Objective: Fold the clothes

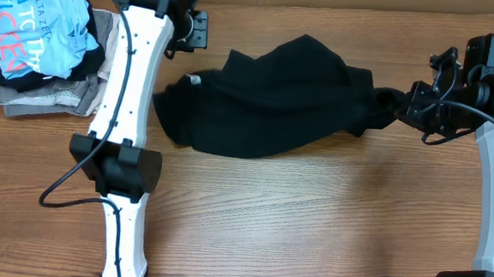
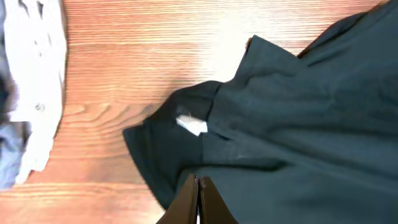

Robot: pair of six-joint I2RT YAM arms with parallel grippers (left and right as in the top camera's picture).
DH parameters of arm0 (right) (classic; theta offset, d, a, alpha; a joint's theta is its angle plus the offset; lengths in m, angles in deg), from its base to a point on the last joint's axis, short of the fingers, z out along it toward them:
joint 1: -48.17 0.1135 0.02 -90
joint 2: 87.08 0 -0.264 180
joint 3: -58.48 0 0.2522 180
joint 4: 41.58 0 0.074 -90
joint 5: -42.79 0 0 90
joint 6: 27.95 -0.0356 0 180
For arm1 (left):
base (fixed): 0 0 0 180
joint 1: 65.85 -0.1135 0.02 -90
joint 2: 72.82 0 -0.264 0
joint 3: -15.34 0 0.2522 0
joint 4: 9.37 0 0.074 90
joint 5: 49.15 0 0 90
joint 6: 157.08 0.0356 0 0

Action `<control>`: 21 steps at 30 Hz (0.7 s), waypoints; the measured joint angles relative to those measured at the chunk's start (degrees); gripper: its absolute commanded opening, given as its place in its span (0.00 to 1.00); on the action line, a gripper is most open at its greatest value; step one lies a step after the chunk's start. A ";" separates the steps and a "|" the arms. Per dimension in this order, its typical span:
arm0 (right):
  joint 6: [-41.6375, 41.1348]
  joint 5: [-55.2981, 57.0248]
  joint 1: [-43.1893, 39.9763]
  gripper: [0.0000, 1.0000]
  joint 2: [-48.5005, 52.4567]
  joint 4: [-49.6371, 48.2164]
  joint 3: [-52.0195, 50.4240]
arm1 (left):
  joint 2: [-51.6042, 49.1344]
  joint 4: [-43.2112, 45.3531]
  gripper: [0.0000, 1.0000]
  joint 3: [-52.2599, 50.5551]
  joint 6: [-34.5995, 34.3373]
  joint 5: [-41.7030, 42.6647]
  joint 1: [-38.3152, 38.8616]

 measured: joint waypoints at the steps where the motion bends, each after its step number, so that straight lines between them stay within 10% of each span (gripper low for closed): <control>1: 0.00 0.15 0.00 0.04 0.02 0.48 0.00 | 0.28 -0.55 0.04 0.00 0.09 -0.02 -0.02; 8: 0.22 1.29 0.00 0.04 0.07 1.27 0.00 | 0.37 0.26 0.51 -4.94 0.37 0.20 0.28; 21: 0.50 1.73 0.00 0.04 0.07 1.29 0.00 | 0.28 15.21 0.67 -27.19 0.28 4.33 0.74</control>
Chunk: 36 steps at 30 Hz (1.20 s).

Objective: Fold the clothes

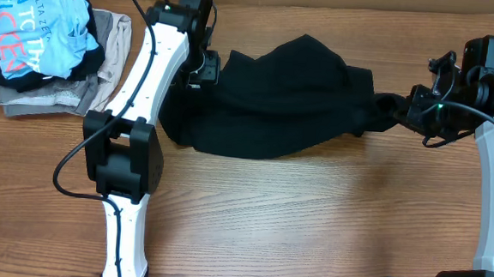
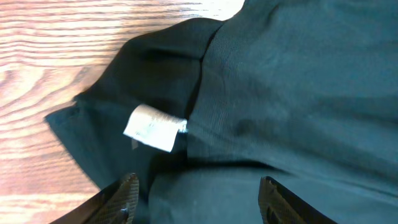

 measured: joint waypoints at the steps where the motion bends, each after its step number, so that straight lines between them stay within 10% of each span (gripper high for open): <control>1: -0.02 0.00 0.00 0.04 0.00 0.00 0.00 | 0.00 0.98 0.69 -0.96 -0.02 0.02 0.02; 9: 0.00 0.00 0.00 0.04 0.00 0.02 0.00 | 0.00 8.50 0.71 -6.54 -1.25 0.74 0.02; 18: 0.15 0.00 0.00 0.04 0.00 0.02 0.00 | 0.00 12.09 0.39 -8.52 -1.81 2.21 0.02; 36: 0.39 -0.02 0.00 0.04 0.00 0.04 0.00 | 0.00 15.54 0.46 -8.57 -1.88 2.38 0.02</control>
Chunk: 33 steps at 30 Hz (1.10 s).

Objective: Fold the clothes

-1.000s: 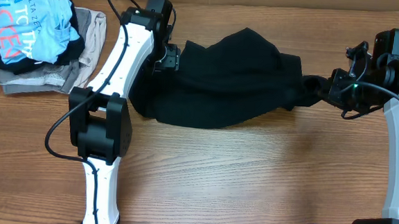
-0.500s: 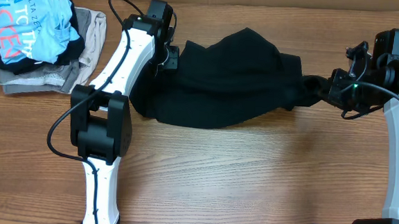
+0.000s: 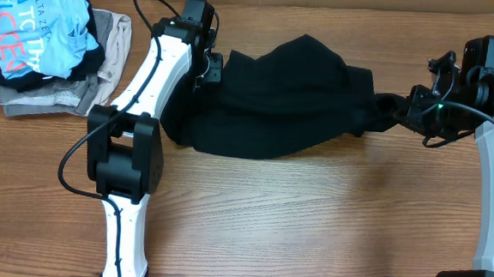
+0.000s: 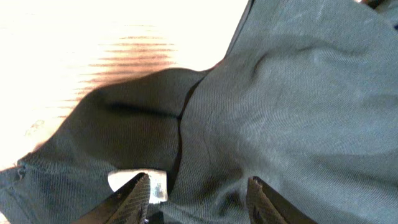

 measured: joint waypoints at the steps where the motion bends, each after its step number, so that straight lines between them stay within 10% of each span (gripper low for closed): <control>1: 0.00 0.02 0.00 0.04 0.00 0.00 0.00 | 0.00 0.26 0.40 0.00 0.02 0.00 0.00; 10: 0.00 0.68 0.00 0.04 0.00 0.02 0.00 | -1.42 0.42 0.05 0.00 -0.22 -0.02 0.00; 20: 0.00 0.90 0.00 0.04 0.00 0.00 0.00 | -2.43 -6.84 0.04 3.69 0.02 -0.26 -0.02; 33: 0.04 0.87 -3.76 0.04 0.55 1.90 6.62 | -3.13 -34.40 0.04 46.51 0.26 -6.78 -0.92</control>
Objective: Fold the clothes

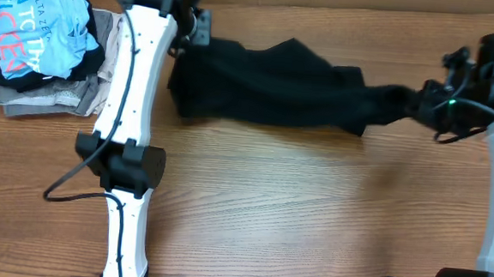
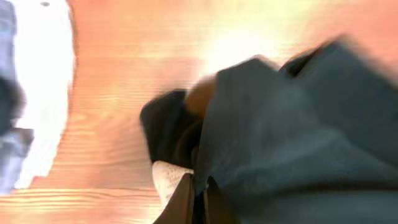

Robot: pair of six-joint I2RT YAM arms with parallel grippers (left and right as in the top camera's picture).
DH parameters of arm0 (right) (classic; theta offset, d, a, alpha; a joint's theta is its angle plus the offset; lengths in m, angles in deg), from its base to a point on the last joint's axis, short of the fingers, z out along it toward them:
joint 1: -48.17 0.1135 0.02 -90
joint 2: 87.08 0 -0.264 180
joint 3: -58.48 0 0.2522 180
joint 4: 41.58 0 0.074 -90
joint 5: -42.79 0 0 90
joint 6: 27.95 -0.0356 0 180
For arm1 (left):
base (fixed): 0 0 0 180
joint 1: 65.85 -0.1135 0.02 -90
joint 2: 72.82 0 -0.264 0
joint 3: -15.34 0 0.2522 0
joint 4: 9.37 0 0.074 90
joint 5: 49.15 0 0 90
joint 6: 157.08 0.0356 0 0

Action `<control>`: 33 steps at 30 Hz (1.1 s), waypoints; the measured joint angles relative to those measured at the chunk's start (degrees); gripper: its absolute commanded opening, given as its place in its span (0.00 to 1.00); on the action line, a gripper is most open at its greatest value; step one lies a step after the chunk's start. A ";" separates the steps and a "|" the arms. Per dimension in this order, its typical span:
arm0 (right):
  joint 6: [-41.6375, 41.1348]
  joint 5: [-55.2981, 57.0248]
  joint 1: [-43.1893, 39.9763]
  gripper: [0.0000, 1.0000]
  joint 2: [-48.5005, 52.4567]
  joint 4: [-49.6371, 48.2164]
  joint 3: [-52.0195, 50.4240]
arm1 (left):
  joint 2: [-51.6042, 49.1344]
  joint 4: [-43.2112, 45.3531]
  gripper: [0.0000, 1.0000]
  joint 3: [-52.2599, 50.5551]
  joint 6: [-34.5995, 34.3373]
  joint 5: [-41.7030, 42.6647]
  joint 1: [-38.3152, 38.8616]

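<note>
A black garment point(image 1: 267, 92) lies stretched across the far half of the table, pulled into a long band. My left gripper point(image 1: 194, 28) is at its far left corner. In the left wrist view the left gripper point(image 2: 199, 182) is shut on the dark cloth point(image 2: 286, 143), with a white label point(image 2: 166, 177) just left of the fingers. My right gripper point(image 1: 430, 102) is at the garment's right end, where a thin tail of cloth runs into its shut fingers.
A pile of other clothes point(image 1: 42, 44), light blue on top of black and grey, sits at the far left corner; its pale edge point(image 2: 43, 93) shows in the left wrist view. Bare wooden table point(image 1: 294, 210) fills the near half.
My left gripper was open over the cloth by the label; now it is shut on that cloth and sits farther back and left. The garment is drawn out longer and flatter. The right gripper has shifted slightly right.
My left gripper was first shut, off the garment's left corner, while the right gripper held the right end. Then it was open over the label, then lower around the cloth. Now it is shut on that corner and the garment is stretched between both grippers.
</note>
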 measured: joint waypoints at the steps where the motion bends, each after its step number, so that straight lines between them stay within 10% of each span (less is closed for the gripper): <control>1: 0.09 -0.02 -1.11 0.04 0.02 0.59 2.38 | 0.00 -1.42 0.04 3.80 0.00 -0.17 -0.26; 18: 0.39 -2.86 -11.28 0.04 -0.24 16.55 40.39 | 16.79 -3.85 0.04 18.95 -0.02 -2.12 -5.42; 33: 0.42 -2.71 -11.67 0.04 -2.71 17.42 39.58 | 22.49 -6.03 0.04 13.20 0.15 2.27 -6.01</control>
